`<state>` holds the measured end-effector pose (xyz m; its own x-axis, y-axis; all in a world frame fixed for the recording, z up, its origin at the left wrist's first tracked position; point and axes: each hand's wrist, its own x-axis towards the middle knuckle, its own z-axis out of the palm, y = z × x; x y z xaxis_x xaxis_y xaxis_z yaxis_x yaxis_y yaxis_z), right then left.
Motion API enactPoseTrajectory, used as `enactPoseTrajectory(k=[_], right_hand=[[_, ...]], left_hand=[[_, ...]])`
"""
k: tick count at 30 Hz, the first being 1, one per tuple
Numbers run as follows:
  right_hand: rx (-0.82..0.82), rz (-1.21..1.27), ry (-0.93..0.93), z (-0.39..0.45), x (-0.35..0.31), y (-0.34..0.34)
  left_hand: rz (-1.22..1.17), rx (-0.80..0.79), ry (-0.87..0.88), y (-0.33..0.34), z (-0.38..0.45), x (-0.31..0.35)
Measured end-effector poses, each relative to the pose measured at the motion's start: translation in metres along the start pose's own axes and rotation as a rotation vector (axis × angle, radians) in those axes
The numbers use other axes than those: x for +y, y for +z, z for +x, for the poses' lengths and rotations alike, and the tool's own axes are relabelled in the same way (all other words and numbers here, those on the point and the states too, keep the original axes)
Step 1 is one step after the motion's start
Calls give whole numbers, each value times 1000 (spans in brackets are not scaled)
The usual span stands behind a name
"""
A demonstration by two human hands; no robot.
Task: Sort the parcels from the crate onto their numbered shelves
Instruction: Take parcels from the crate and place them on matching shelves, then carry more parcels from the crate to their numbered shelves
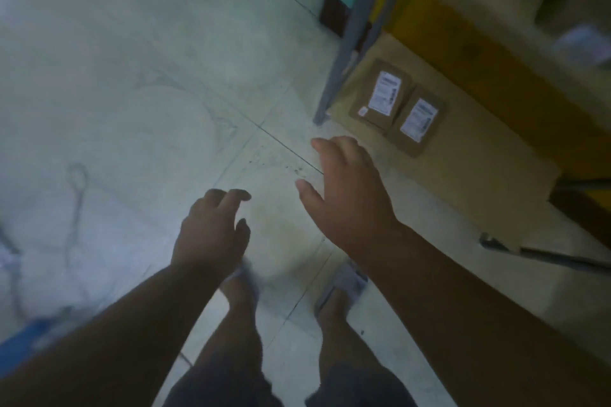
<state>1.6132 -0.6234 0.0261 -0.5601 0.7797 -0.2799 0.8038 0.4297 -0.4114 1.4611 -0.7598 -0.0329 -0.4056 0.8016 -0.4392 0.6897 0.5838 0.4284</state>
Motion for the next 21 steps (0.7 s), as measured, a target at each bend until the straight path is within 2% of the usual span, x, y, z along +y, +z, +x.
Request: enactPoseTrajectory(k=[4,9,14,21], right_hand=[[-17,-66,-150,-16,-123,-79],[21,-89,-292,-4,-244,-138],[80,-68,-378,52,-314,-175],[93,-80,-489,201,-393,-213]], left_hand=[[14,87,-48,-130,-45,-33],[94,202,-26,-260,-64,-66],[105,256,-71,-337,-36,-94],[138,264,-161,-423,68,-132]])
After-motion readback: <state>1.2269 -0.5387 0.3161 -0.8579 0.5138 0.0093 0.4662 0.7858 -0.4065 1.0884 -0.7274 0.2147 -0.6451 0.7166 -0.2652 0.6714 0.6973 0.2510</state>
